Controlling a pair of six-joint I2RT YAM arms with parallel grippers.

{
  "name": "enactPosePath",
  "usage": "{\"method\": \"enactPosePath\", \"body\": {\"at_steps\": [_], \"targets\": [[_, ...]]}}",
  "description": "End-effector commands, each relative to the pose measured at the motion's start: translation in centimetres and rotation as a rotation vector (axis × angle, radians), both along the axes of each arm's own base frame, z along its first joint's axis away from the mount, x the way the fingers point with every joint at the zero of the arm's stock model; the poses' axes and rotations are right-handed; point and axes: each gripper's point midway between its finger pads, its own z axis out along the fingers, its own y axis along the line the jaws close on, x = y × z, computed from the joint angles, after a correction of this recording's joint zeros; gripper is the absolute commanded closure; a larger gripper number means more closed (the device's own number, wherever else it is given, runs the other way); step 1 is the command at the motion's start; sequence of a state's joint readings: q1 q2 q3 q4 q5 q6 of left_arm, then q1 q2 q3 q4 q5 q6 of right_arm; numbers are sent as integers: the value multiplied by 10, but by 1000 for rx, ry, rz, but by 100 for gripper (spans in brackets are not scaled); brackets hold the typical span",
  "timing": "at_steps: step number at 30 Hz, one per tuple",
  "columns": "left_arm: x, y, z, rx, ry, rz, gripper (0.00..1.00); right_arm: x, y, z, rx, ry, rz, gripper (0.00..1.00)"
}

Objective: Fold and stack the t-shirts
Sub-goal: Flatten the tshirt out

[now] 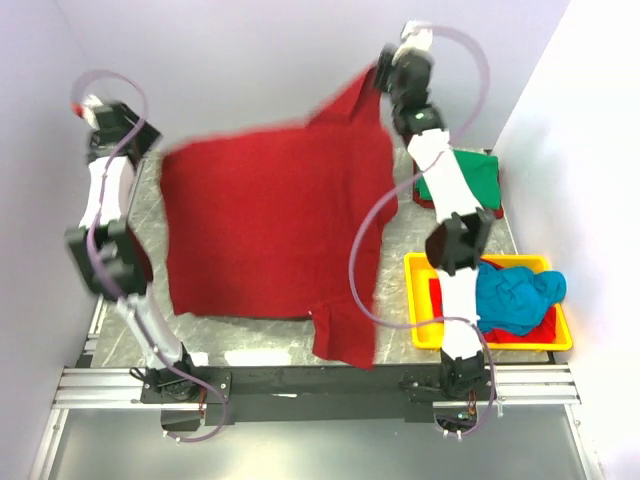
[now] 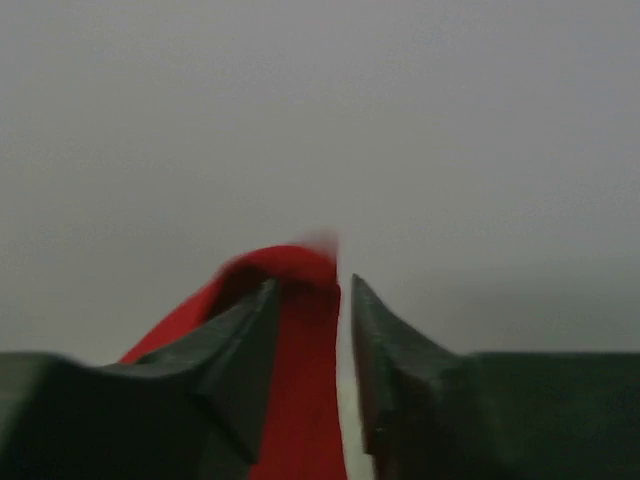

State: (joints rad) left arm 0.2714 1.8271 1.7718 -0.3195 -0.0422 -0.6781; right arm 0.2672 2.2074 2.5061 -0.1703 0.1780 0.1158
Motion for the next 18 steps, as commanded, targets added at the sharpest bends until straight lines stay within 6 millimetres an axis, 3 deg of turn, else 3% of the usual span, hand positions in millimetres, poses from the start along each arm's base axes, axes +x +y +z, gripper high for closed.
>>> {"method": "enactPosePath", "body": {"at_steps": [1,2,3,4,5,6,8,9,10,11,12,14,15,17,18], "targets": [[24,-9,-41,-32,118,-64,27,23,-23,-59,80,142,-42,40],[28,-12,-48,-30,136,-75,24,24,-22,-79,87,198,-39,14],[31,-14,-48,-22,147,-84,20,21,-24,-99,74,247,-42,13],[34,-21,-58,-15,172,-104,15,19,-22,-104,67,253,-29,13],[34,-24,-60,-13,182,-112,13,9,-22,-95,61,244,-17,13],[32,-30,-65,-18,205,-121,10,6,-23,-115,49,289,-17,12],[26,-46,-65,-16,213,-148,10,-5,-21,-113,36,308,4,11],[18,-52,-82,-28,250,-156,10,-8,-21,-115,35,323,7,11],[13,-61,-73,-32,226,-162,10,-12,-18,-117,36,342,22,11],[9,-67,-76,-40,229,-165,10,-19,-16,-118,41,368,34,10],[-2,-73,-95,-69,267,-165,10,-24,-14,-125,38,393,43,10],[-12,-90,-93,-90,257,-192,10,-37,-7,-123,41,408,61,9],[-22,-98,-110,-109,292,-202,10,-44,-6,-144,33,456,61,9],[-30,-115,-119,-137,306,-230,10,-58,-1,-144,49,459,78,9],[-37,-122,-130,-162,335,-232,10,-66,3,-167,43,509,85,9]]}}
